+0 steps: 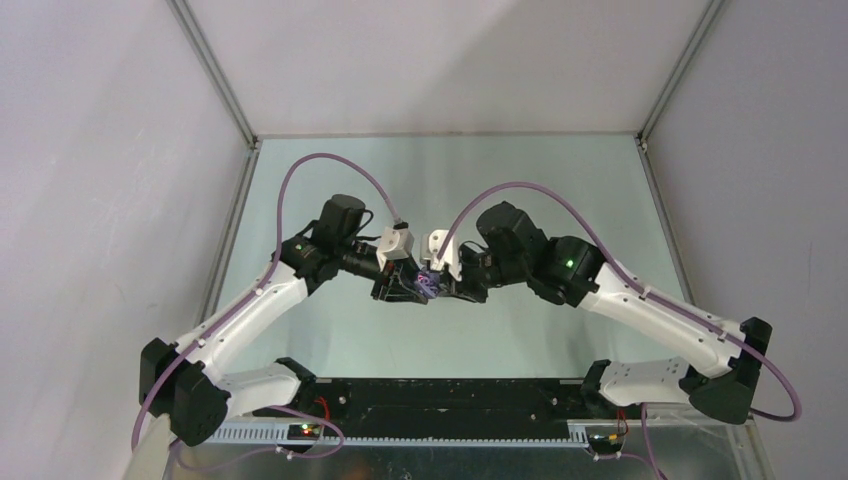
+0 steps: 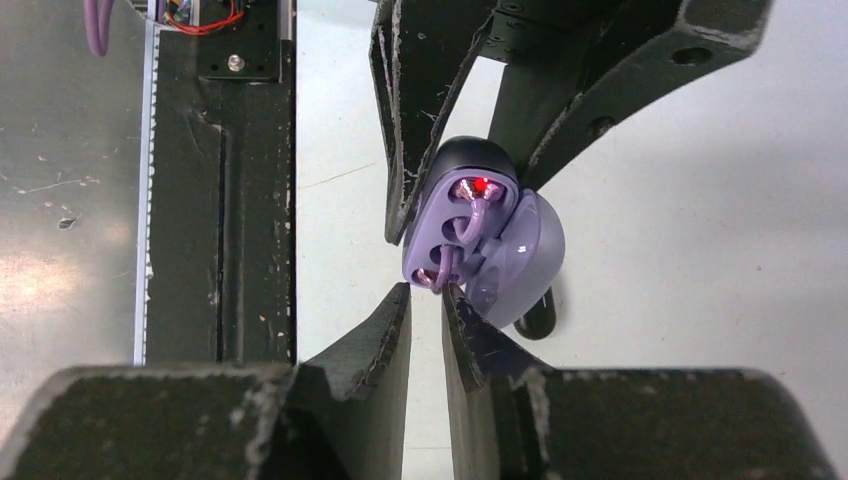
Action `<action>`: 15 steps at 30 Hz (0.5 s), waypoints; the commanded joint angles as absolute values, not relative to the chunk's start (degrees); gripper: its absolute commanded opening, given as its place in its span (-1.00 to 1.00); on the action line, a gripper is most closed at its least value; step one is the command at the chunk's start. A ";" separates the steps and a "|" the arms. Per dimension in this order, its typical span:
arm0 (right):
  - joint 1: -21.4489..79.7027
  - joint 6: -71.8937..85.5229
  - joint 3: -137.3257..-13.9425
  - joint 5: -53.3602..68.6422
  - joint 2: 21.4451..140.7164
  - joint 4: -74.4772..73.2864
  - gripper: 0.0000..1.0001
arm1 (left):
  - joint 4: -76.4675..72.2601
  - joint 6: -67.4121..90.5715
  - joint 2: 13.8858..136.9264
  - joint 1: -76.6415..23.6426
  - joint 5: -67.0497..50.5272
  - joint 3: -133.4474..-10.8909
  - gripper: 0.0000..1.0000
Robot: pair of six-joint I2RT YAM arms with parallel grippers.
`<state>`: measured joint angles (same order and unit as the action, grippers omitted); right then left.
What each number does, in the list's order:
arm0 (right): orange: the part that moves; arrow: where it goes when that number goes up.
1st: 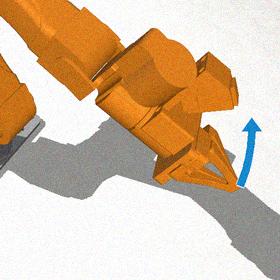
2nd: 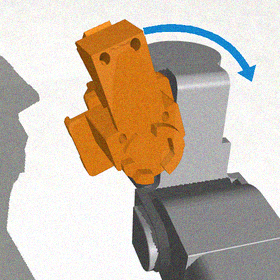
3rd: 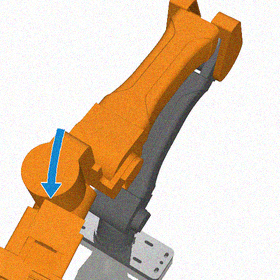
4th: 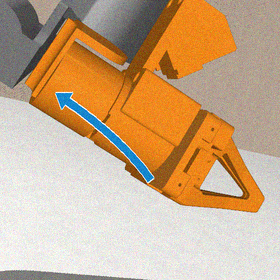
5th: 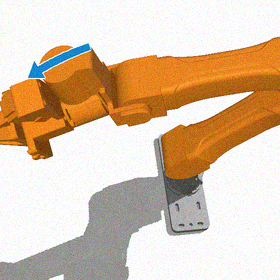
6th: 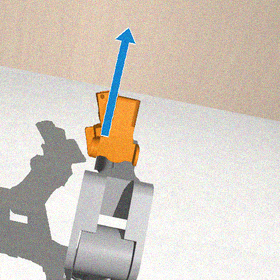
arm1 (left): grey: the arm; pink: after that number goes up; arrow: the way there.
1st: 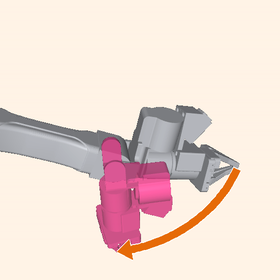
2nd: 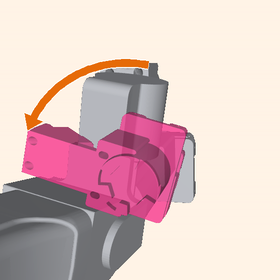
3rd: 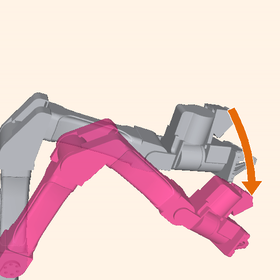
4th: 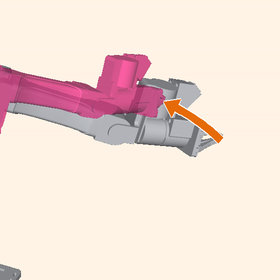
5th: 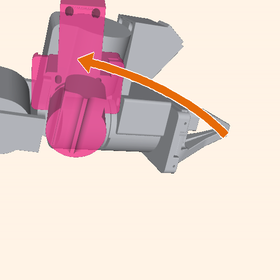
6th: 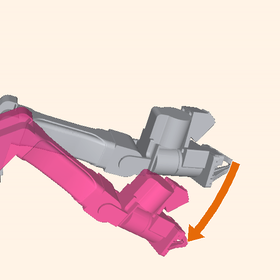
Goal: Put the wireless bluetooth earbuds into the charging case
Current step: Close the charging case with the earbuds inside.
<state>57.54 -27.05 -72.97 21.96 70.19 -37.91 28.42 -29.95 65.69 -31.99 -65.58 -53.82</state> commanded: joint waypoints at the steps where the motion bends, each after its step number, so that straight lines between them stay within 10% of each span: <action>1: 55.65 -27.09 -74.82 24.02 66.55 -38.09 -0.54 | 26.96 -29.74 64.49 -32.17 -66.94 -55.23 -0.93; 15: 43.14 -19.38 -72.88 26.57 71.04 -28.26 -0.43 | 27.27 -29.70 65.57 -32.16 -67.38 -56.07 -0.93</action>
